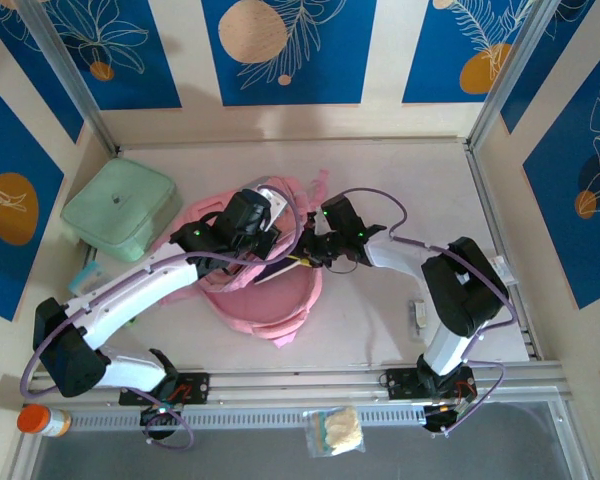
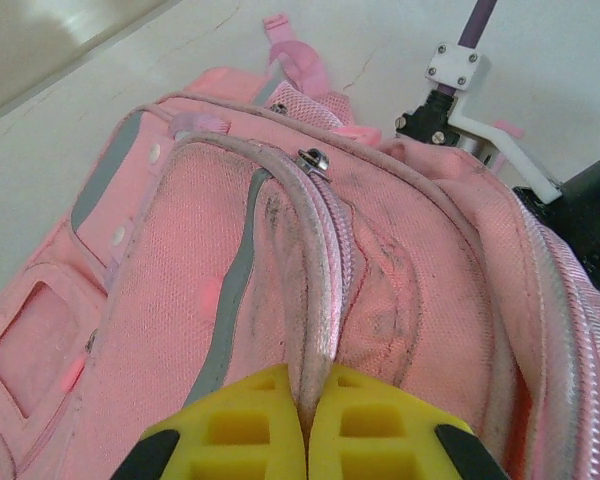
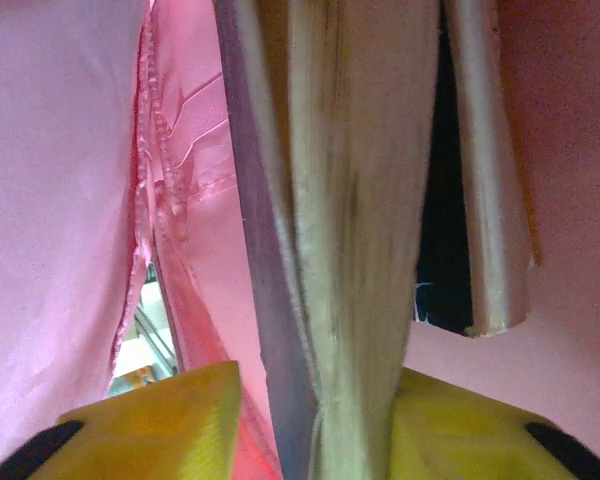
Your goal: Pack books, pencil case, and school supplies into a backpack
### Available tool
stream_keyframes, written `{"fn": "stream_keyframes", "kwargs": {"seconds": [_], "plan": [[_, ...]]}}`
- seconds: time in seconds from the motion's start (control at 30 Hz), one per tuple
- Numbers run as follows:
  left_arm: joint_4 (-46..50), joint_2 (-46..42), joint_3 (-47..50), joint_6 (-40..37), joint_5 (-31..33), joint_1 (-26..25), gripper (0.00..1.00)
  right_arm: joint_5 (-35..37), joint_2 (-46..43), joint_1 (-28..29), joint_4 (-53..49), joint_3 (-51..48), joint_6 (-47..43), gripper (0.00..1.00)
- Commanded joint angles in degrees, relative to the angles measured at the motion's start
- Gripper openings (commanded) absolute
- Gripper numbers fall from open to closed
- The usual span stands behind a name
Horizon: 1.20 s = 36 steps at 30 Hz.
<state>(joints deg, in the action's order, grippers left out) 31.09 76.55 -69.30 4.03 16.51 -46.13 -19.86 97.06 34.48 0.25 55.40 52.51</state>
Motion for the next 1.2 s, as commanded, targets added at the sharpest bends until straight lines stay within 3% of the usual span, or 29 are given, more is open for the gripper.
{"fn": "stream_keyframes", "kwargs": {"seconds": [0.0, 0.13, 0.27, 0.37, 0.43, 0.57, 0.77, 0.97, 1.17], "plan": [[-4.96, -3.49, -1.71, 0.89, -1.41, 0.23, 0.0, 1.62, -3.94, 0.18, -3.35, -0.84, -3.06, 0.45], [-5.79, -3.54, -1.08, 1.09, -2.77, 0.28, 0.0, 3.91, -9.14, 0.21, -7.96, -4.87, -3.37, 0.5], [-5.47, -3.99, -0.94, 1.32, -2.93, 0.31, 0.0, 8.7, -15.62, 2.17, -12.9, -8.82, -2.97, 0.5], [-6.37, -4.58, -0.17, 1.5, -3.35, 0.36, 0.0, 11.21, -18.7, 4.18, -13.33, -11.31, -1.57, 0.44], [-6.34, -4.68, -0.21, 1.46, -3.3, 0.34, 0.0, 11.86, -19.03, 5.57, -11.87, -12.75, 1.04, 0.36], [-6.32, -4.24, -0.19, 1.46, -2.98, 0.38, 0.0, 13.33, -16.14, 9.4, -4.75, -13.55, 4.57, 0.2], [-6.55, -3.87, -0.99, 1.5, -3.48, 0.37, 0.0, 18.84, -8.17, 11.57, 1.11, -8.43, 5.82, 0.07], [-6.08, -3.61, -1.24, 1.59, -4.39, 0.4, 0.0, 24.72, -1.28, 11.31, 10.96, -4.24, 4.42, 0.04], [-6.32, -3.74, -0.72, 1.75, -3.61, 0.58, 0.0, 23.6, 0.15, 11.29, 17.8, -5.86, 2.18, 0.05]]}}
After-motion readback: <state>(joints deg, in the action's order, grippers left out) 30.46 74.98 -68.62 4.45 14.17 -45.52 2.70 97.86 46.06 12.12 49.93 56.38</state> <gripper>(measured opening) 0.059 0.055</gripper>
